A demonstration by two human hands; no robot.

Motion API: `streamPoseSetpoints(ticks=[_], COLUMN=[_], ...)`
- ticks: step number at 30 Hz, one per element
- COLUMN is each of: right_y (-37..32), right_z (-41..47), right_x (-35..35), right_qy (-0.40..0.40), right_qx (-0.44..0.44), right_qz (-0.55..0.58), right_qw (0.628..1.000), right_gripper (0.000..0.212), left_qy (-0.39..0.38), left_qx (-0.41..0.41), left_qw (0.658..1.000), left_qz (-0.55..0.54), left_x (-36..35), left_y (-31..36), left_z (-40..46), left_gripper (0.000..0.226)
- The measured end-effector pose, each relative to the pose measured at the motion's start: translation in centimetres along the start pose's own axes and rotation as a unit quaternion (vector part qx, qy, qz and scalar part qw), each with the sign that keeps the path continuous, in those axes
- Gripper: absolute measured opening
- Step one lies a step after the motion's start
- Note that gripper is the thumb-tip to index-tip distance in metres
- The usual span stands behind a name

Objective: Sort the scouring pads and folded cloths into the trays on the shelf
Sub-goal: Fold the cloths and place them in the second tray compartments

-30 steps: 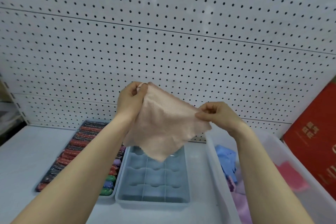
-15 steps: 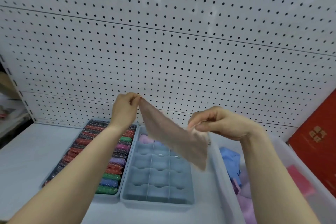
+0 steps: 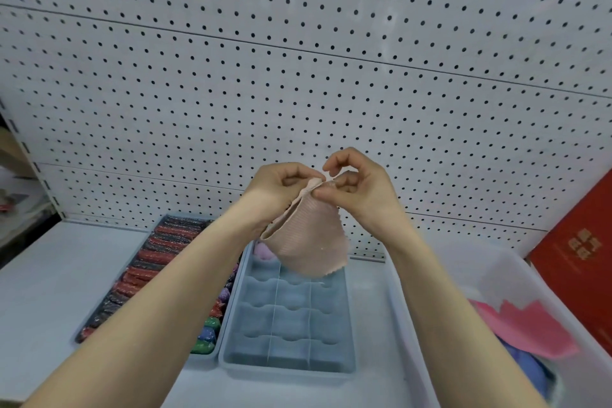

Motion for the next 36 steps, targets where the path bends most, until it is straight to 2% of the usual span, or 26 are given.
streamPoseSetpoints(ticks=[3,6,10,12,14,16,18,20,23,25,31,36], right_y=[0.5,1.7,2.8,2.9,2.8,2.8,2.7,2.5,2.4,2.2,2.3,2.0], right_z=[0.1,0.3,0.5,0.5,0.5,0.5,0.4,0.5,0.6,0.6,0.4,0.3], right_x=[0.1,0.2,1.4,2.1,3.0,3.6,3.5,3.4,3.5,3.7,4.0,4.2], right_qy=[0.010,0.003,0.026,0.047,0.069,0.066,0.031,0.012,0.024,0.034,0.043,0.047], right_qx=[0.011,-0.018,-0.037,-0.041,-0.047,-0.060,-0.065,-0.061,-0.062,-0.057,-0.044,-0.043], right_qz=[-0.031,-0.077,-0.085,-0.072,-0.059,-0.027,-0.003,-0.013,-0.031,-0.043,-0.071,-0.086], right_qw=[0.999,0.997,0.995,0.995,0.995,0.996,0.997,0.998,0.997,0.997,0.996,0.994], right_gripper=[0.030,0.016,0.016,0.019,0.019,0.015,0.021,0.024,0.010,0.009,0.033,0.040], left_qy=[0.008,-0.004,-0.031,-0.047,0.011,0.084,0.110,0.114,0.128,0.133,0.116,0.104], left_qx=[0.040,0.063,0.045,0.019,-0.013,-0.021,-0.038,-0.067,-0.094,-0.109,-0.117,-0.125], left_qw=[0.999,0.998,0.992,0.976,0.966,0.976,0.983,0.983,0.977,0.974,0.975,0.975], left_qz=[-0.008,0.011,0.117,0.210,0.258,0.202,0.143,0.130,0.142,0.149,0.148,0.153], left_x=[0.3,0.1,0.3,0.6,1.8,3.5,4.2,4.4,4.5,4.5,4.2,3.9], left_y=[-0.3,-0.8,-1.1,-1.1,-0.9,-0.8,-0.6,0.0,0.9,1.3,1.4,1.6], left_z=[-0.1,-0.2,-1.1,-1.4,-1.3,-1.4,-1.5,-1.6,-1.8,-1.8,-1.5,-1.4], left_gripper=[0.023,0.028,0.036,0.043,0.028,0.014,0.011,0.008,0.005,0.005,0.004,0.007])
Point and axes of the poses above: each hand's wrist, its own z-axis towards the middle knuckle, its own x-axis out of the back of the hand, y = z × x, the point moved 8 cm from there along z, towards the middle knuckle
